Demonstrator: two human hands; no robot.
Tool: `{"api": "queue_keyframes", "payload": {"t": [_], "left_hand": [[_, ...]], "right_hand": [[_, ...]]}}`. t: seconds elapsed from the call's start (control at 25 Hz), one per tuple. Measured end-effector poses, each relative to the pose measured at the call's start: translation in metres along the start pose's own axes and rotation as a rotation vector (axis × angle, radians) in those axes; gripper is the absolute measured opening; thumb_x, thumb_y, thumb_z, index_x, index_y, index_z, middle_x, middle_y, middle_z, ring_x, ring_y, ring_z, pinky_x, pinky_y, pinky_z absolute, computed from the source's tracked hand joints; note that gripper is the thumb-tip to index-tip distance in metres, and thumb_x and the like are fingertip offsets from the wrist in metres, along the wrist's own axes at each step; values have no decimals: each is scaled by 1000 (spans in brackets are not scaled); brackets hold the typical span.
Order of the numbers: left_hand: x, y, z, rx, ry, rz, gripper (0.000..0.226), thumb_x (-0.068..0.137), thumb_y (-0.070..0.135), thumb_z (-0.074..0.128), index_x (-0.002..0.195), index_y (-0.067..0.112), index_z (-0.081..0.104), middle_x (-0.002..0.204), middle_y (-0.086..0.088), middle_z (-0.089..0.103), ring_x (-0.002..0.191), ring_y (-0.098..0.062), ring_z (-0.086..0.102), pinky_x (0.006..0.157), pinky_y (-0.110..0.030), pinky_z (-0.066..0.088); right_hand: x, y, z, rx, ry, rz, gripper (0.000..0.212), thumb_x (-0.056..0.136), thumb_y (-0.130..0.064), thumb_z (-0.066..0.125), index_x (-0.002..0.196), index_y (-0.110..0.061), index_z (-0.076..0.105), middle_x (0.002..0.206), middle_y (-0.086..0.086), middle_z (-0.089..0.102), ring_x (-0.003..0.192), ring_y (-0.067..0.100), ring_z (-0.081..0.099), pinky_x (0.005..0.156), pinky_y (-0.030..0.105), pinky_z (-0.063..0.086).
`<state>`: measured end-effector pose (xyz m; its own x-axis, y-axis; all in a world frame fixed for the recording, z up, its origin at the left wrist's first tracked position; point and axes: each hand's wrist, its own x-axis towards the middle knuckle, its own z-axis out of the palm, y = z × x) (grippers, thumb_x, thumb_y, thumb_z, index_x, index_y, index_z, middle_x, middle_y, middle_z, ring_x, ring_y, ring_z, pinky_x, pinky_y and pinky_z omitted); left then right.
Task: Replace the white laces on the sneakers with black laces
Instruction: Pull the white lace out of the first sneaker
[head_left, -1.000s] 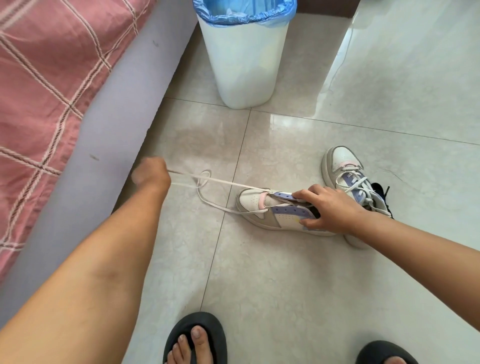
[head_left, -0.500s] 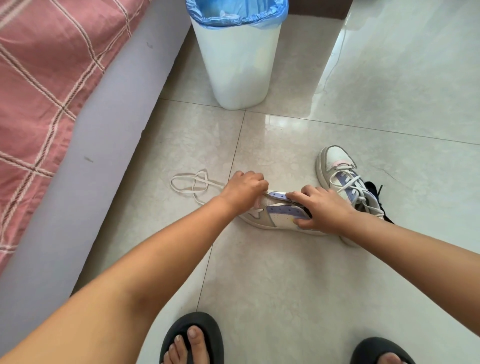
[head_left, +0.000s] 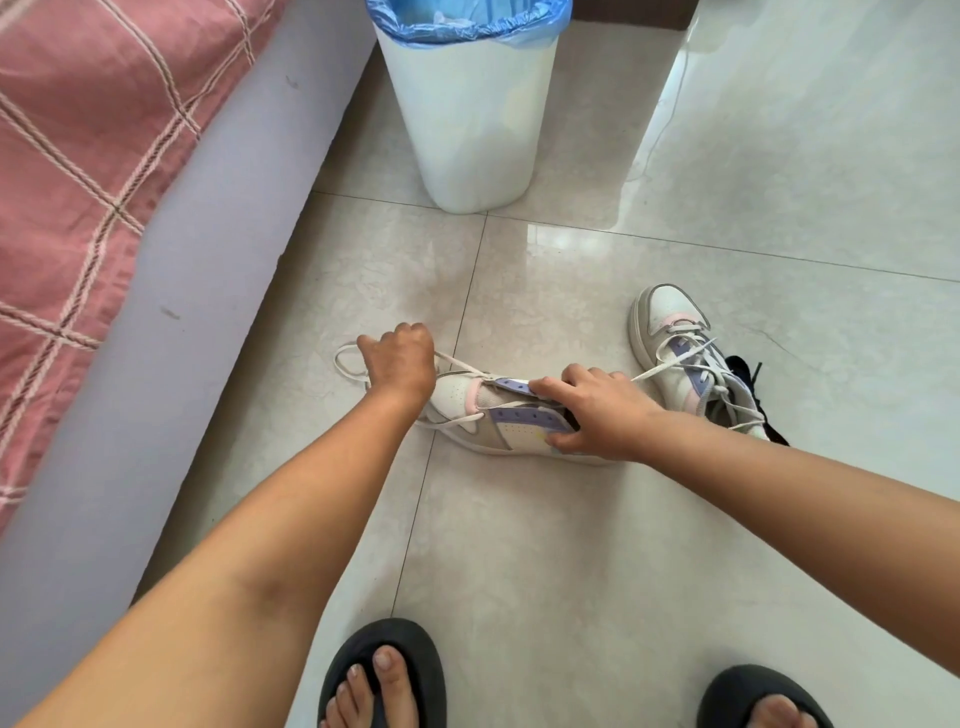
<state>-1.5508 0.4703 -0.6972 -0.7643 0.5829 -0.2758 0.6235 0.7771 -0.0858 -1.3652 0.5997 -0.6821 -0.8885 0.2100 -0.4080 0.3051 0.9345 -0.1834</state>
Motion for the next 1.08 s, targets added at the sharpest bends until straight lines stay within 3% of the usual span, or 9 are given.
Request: {"api": "queue_keyframes", "payload": {"t": [0.2,0.32,0.48,0.68,0.88,0.96,1.08], "left_hand": [[12,5,-11,-66,158,20,35,81,-5,47,113,9,51,112,-7,56,101,-25,56,90,-38,31],[16,15,-14,-390,115,-12,26,89,1,44,111,11,54,115,-5,56,104,-24,56,91,-36,32],[8,21,-12,-758,212,-54,17,94,4,42,101,4,57,105,-12,60,96,-28,57,84,-38,44],[-4,36,-19,-1208,-165,27,14,102,14,30,94,12,41,83,-7,56,58,-25,66,56,-31,49],[4,32,-41,-1459,-144,-46,18,103,14,30,89,17,42,79,-9,52,50,-22,61,48,-35,55],[11,28,-44,-1332,-73,-30,16,102,13,34,91,15,45,79,-7,55,53,-19,62,56,-34,53],[14,17,-33,-749,-83,83,16,98,17,43,104,12,57,102,-10,62,88,-26,64,78,-36,51]], "right_hand": [[8,-12,-2,-41,-24,-13,58,86,-42,54,139,-34,33,121,8,45,110,29,48,89,36,37],[10,-11,-4,-21,-35,-7,57,85,-41,55,138,-35,35,121,7,45,110,29,47,89,37,37],[11,-9,-4,-32,-46,-2,56,86,-41,54,138,-36,35,121,8,45,109,28,48,88,36,37],[11,-11,-3,-58,-45,7,56,85,-42,54,137,-35,37,119,8,45,108,30,49,87,39,39],[12,-13,-5,-72,-61,5,53,86,-41,54,136,-34,38,120,8,45,109,30,48,87,38,39],[11,-13,-5,-57,-60,9,54,86,-42,54,136,-34,38,120,8,45,109,29,48,88,38,39],[9,-11,-2,-26,-55,20,56,85,-43,54,137,-36,36,121,7,45,109,29,47,89,38,38]]}}
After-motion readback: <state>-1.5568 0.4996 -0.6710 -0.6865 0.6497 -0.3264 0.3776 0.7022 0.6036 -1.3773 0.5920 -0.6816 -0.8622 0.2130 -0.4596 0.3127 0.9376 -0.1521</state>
